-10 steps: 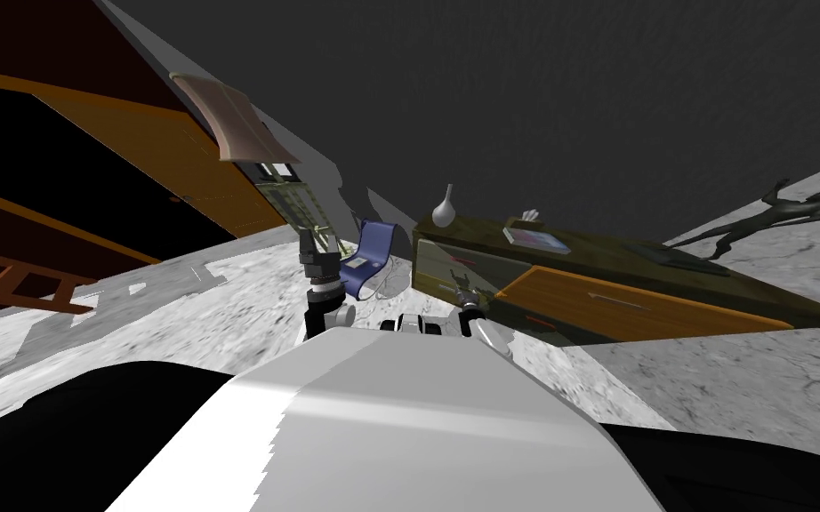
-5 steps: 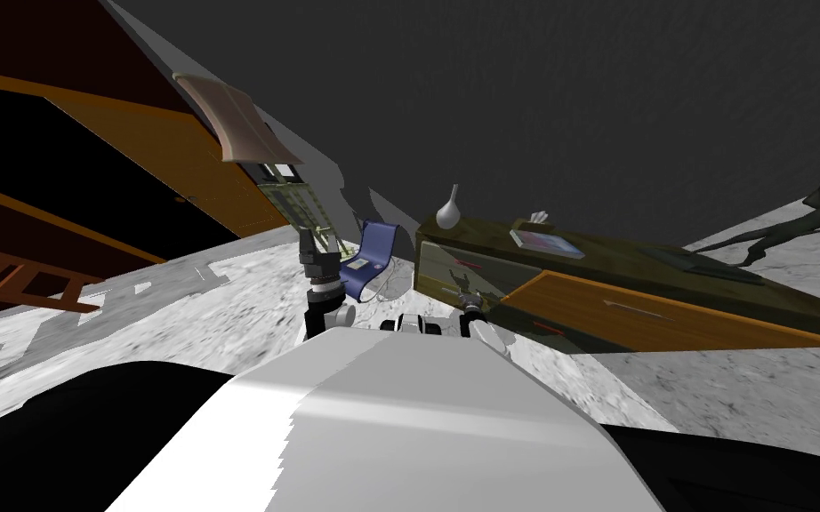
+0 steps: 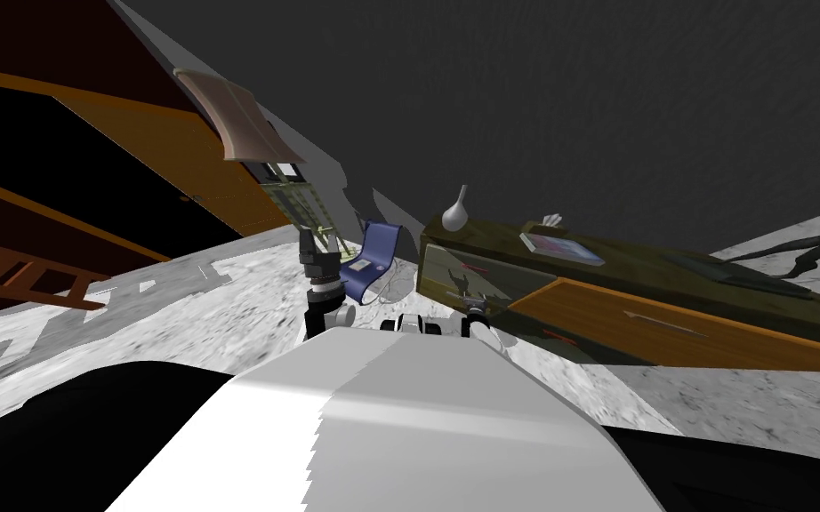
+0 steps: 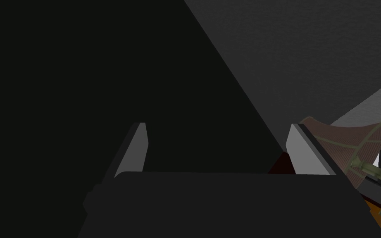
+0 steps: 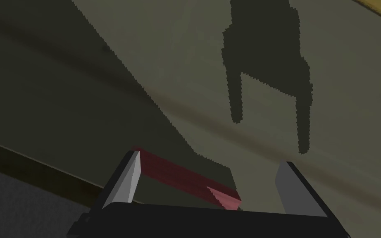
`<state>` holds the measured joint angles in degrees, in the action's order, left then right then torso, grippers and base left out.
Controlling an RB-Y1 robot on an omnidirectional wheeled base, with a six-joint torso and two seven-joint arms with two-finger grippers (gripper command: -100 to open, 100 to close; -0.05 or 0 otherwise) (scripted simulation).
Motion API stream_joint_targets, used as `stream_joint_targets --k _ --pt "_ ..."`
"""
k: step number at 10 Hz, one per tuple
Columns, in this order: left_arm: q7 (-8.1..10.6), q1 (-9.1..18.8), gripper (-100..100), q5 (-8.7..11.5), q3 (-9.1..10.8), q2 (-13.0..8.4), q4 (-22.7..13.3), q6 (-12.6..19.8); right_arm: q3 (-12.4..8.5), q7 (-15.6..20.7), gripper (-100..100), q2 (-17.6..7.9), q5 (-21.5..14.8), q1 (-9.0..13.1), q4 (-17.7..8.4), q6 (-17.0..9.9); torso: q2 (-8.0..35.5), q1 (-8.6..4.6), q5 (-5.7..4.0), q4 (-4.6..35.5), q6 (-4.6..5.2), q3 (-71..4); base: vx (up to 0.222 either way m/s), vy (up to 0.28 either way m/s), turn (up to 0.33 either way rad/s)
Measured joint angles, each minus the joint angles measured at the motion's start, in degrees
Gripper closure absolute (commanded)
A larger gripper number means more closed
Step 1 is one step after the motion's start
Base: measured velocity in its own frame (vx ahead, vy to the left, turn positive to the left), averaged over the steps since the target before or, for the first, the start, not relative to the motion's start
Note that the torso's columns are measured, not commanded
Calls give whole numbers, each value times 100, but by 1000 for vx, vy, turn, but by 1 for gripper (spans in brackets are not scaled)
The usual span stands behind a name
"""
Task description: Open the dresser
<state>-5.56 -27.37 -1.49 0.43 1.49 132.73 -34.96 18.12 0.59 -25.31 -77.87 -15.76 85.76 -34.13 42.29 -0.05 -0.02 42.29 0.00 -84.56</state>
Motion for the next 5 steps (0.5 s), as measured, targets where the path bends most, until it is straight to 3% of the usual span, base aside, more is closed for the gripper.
stream_joint_targets --k 5 --pt "0 0 0 0 0 0 0 0 172 18 -100 -192 -691 159 -565 -555 4 -1 0 1 1 2 73 50 27"
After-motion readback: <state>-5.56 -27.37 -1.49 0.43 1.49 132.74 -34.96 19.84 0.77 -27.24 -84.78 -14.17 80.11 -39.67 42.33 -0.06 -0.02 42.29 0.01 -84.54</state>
